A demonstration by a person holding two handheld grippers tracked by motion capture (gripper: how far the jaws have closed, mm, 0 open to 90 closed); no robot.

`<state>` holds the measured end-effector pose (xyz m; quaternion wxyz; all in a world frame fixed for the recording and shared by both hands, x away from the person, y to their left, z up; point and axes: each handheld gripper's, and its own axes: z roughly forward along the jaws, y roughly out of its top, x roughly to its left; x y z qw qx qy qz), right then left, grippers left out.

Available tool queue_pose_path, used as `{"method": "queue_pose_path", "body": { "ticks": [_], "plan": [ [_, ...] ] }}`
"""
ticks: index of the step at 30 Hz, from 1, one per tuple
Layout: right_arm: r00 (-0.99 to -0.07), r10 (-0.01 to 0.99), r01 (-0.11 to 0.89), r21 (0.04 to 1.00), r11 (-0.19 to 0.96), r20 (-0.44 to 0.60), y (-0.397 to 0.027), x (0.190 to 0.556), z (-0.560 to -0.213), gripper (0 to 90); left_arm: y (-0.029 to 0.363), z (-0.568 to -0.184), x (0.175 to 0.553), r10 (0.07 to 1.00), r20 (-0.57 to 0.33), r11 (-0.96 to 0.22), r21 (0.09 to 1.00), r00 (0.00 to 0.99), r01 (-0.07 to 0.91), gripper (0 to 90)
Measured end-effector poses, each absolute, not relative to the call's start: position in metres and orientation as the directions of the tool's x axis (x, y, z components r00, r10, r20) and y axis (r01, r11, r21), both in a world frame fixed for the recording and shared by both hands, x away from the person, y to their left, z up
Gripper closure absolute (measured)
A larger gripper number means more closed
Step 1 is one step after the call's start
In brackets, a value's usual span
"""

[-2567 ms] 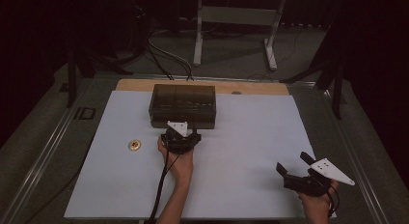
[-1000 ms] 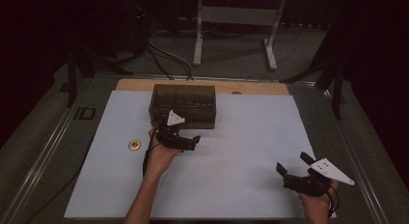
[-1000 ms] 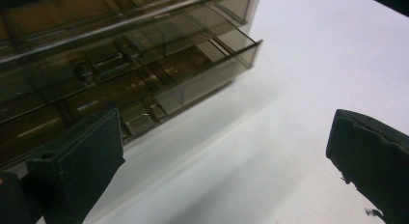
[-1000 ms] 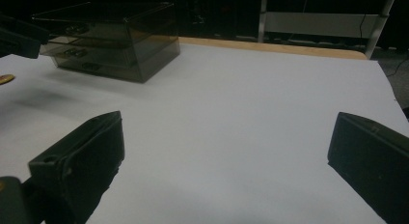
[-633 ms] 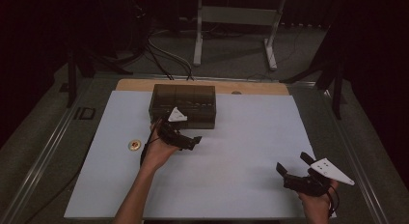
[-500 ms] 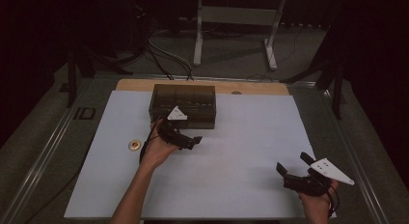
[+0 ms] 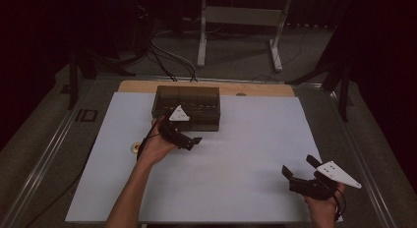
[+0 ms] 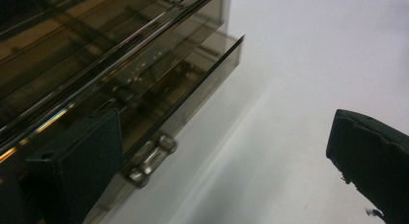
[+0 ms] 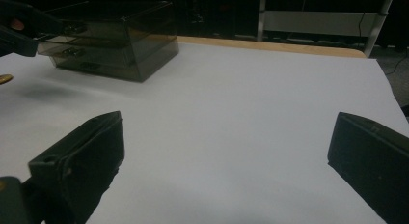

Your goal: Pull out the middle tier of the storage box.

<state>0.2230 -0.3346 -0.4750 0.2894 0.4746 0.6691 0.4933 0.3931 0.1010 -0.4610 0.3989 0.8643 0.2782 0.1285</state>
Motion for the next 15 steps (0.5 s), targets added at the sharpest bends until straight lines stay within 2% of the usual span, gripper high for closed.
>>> {"method": "queue_pose_path", "body": {
  "ticks": [15],
  "plan": [
    [-0.383, 0.92, 0.35, 0.935, 0.06, 0.084, -0.3348, 0.2232, -0.4752, 0.0, 0.1088, -0.4636, 0.4004, 0.594, 0.021, -0.577, 0.707, 0.804, 0.408, 1.9]
  ]
}}
